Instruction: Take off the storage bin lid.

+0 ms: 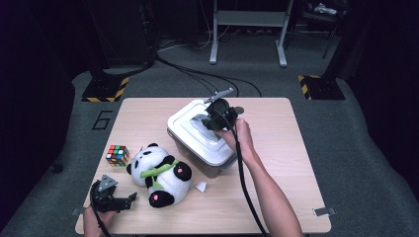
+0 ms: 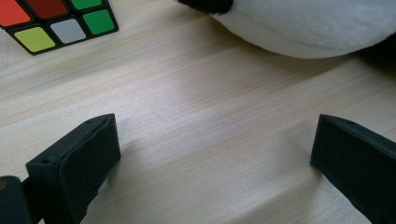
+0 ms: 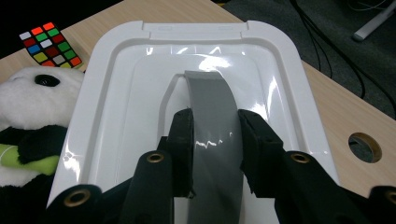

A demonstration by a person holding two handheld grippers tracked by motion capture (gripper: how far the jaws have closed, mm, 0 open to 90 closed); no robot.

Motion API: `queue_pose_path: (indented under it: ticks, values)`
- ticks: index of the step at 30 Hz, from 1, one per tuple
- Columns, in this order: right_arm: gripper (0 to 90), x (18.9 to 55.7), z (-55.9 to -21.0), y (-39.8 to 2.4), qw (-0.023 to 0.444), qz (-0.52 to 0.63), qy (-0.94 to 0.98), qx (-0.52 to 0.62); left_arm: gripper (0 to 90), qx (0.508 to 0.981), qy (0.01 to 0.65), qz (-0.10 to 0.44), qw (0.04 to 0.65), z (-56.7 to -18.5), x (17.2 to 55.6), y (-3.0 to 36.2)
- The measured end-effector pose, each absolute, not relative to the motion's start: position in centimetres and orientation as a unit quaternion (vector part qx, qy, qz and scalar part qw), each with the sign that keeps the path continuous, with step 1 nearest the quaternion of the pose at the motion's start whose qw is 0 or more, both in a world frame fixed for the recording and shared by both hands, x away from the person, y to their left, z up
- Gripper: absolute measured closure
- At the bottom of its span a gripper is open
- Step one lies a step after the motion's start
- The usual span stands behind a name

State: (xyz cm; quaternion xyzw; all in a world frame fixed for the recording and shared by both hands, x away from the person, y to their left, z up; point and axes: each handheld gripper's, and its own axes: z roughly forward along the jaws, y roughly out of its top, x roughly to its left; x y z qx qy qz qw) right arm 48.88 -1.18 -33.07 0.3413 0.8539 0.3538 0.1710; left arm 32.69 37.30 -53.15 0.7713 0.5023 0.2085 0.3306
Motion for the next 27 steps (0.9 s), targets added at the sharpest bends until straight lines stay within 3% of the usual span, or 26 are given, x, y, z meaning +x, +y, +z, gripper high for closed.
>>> queue_pose_path:
  ticks: [27]
  values:
    - [67.1,48.1,-30.0,-6.2,0.209,0.367,0.829,0.366,1.0,0.769,0.505,0.206,0.332,-53.2,32.7,37.2]
